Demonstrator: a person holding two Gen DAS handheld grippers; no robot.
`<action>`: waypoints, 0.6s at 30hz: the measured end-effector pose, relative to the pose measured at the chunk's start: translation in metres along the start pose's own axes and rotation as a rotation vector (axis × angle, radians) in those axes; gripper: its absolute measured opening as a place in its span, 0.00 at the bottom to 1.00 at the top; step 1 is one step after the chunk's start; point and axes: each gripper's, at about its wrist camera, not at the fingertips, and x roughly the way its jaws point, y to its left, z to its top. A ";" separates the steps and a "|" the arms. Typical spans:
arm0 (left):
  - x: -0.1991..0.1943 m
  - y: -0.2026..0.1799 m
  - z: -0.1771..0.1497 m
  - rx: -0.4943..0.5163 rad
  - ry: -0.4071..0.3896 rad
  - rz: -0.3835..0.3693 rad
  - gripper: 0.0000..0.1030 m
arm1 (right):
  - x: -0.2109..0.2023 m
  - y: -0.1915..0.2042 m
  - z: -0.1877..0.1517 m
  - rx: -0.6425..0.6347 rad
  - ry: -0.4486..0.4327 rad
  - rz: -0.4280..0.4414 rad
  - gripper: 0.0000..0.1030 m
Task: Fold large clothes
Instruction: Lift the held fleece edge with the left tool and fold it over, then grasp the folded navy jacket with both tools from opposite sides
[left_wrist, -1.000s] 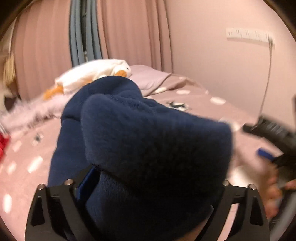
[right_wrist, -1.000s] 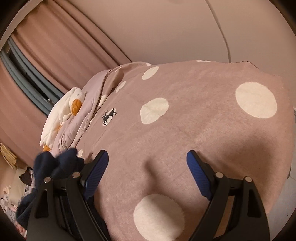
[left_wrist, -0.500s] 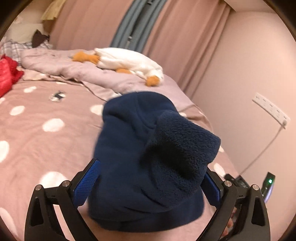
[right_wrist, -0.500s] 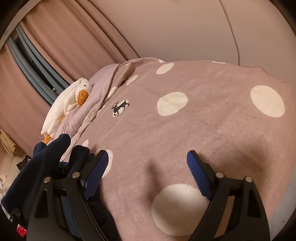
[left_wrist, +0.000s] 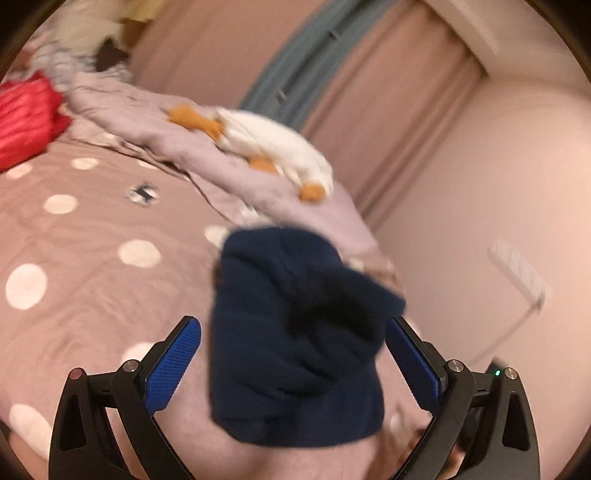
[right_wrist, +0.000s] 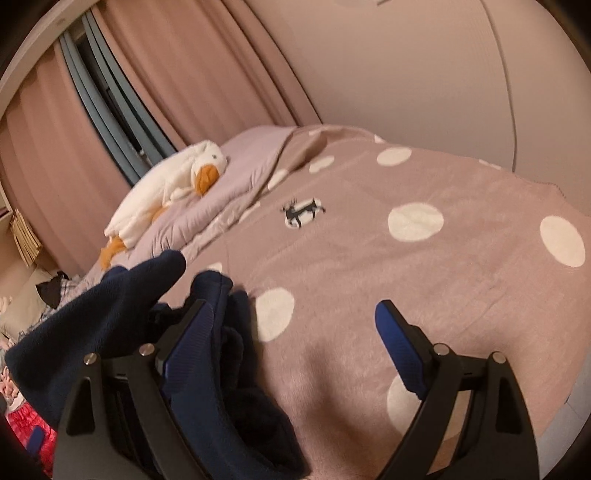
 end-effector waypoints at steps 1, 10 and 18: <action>-0.001 0.009 0.004 -0.022 -0.035 0.029 0.98 | -0.001 0.000 0.000 0.001 -0.002 -0.002 0.87; 0.120 0.078 -0.004 0.011 0.161 0.352 0.98 | -0.013 0.018 -0.001 -0.048 -0.024 0.039 0.89; 0.140 0.026 -0.035 0.159 0.182 0.160 0.86 | -0.017 0.026 -0.001 -0.023 0.002 0.149 0.89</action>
